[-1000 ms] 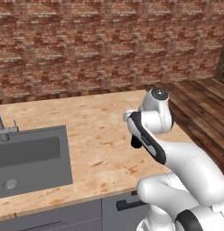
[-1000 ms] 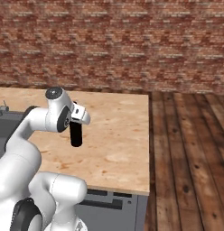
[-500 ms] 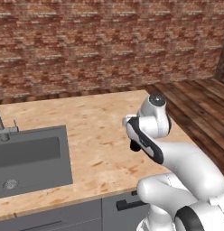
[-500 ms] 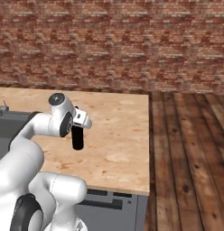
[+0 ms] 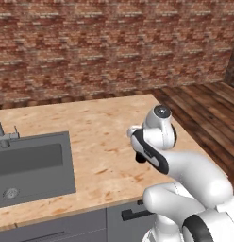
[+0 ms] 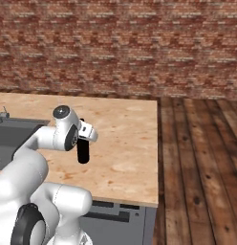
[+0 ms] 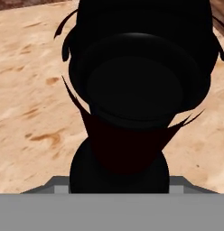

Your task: Move the drinks to the dining counter.

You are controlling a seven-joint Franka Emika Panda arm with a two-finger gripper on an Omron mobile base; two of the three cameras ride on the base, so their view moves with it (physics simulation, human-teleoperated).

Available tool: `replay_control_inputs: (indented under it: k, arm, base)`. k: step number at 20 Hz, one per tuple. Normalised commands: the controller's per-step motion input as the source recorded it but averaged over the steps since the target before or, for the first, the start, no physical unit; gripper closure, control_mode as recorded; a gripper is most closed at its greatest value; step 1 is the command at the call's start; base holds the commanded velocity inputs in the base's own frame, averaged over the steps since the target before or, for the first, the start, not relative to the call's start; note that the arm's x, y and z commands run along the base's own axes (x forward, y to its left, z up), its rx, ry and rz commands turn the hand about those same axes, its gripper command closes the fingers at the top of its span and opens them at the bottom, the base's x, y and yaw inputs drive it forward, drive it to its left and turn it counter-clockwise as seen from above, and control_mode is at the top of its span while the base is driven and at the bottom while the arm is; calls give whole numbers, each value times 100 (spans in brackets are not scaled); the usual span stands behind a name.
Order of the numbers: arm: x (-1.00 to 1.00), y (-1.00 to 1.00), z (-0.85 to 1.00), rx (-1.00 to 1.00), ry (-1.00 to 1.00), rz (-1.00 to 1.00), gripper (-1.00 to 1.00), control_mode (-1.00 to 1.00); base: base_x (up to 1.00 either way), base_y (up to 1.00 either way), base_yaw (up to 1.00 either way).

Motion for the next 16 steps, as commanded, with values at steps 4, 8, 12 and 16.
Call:
replay_control_inputs:
  k: [4,8,12,16]
  arm:
    - [0,0,-28,0,0,-3,100,-100]
    - [0,1,-26,0,0,-3,100,-100]
    - [0,0,-22,0,0,-3,100,-100]
    - [2,0,-24,0,0,-3,100,-100]
  base:
    - [0,0,0]
    - [0,0,0]
    - [0,0,0]
    - [0,0,0]
